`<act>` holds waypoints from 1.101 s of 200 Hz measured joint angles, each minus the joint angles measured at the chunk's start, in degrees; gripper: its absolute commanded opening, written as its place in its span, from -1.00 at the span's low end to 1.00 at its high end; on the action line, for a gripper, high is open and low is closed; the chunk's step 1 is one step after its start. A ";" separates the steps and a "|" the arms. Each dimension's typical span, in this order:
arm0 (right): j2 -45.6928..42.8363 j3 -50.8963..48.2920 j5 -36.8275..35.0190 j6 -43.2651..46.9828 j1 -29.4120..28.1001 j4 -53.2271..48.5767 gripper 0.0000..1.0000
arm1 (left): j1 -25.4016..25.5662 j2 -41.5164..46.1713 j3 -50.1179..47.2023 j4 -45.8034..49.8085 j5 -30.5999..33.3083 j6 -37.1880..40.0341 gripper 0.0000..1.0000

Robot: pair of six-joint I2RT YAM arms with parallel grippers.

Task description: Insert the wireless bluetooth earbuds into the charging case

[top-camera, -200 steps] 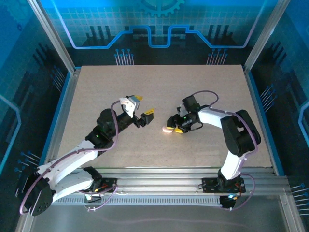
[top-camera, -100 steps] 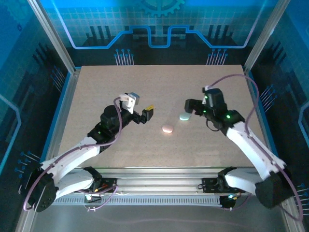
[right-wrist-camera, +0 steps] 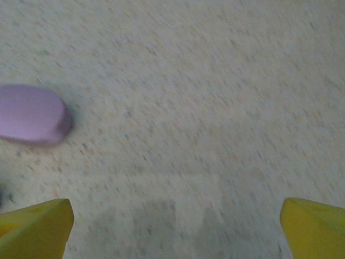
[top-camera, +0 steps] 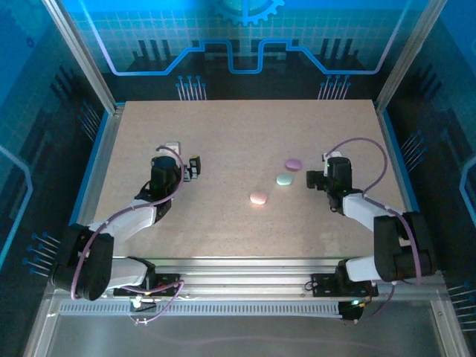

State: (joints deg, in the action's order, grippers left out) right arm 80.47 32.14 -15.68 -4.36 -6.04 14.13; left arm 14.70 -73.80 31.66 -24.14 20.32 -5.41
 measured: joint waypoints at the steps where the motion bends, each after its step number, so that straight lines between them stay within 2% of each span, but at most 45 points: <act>1: 0.11 0.00 0.13 0.11 0.00 0.22 0.96 | -0.11 -0.07 0.00 -0.09 0.09 0.02 0.98; 37: 4.66 -0.46 7.48 4.04 0.15 10.36 0.93 | -3.02 -1.66 0.00 -2.29 1.79 2.14 0.98; 67: 4.66 -7.17 11.87 5.51 0.87 21.62 0.99 | -4.28 -3.15 -0.24 -5.35 1.29 4.11 0.98; 139: 5.40 -8.17 12.09 5.27 1.99 25.59 1.00 | -5.18 -3.41 -1.09 -5.88 2.43 5.86 0.98; 155: 5.40 -8.15 12.09 5.27 1.99 25.88 1.00 | -5.25 -4.52 -2.93 -9.49 2.27 7.15 0.98; 172: 5.40 -8.15 12.11 5.27 1.99 26.12 1.00 | -6.56 -7.08 -6.12 -14.53 -0.24 7.48 0.98; 196: 5.40 -8.15 12.09 5.27 1.99 26.36 1.00 | -12.13 -14.12 -13.73 -27.98 -6.45 6.69 0.98; 220: 5.40 -8.15 12.11 5.27 1.99 26.49 1.00 | -15.65 -15.91 -16.96 -30.53 -9.66 4.81 0.98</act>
State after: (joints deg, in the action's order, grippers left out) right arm 85.86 23.99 -3.57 0.91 -4.05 40.62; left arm -0.95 -89.71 14.70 -54.68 10.66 -0.60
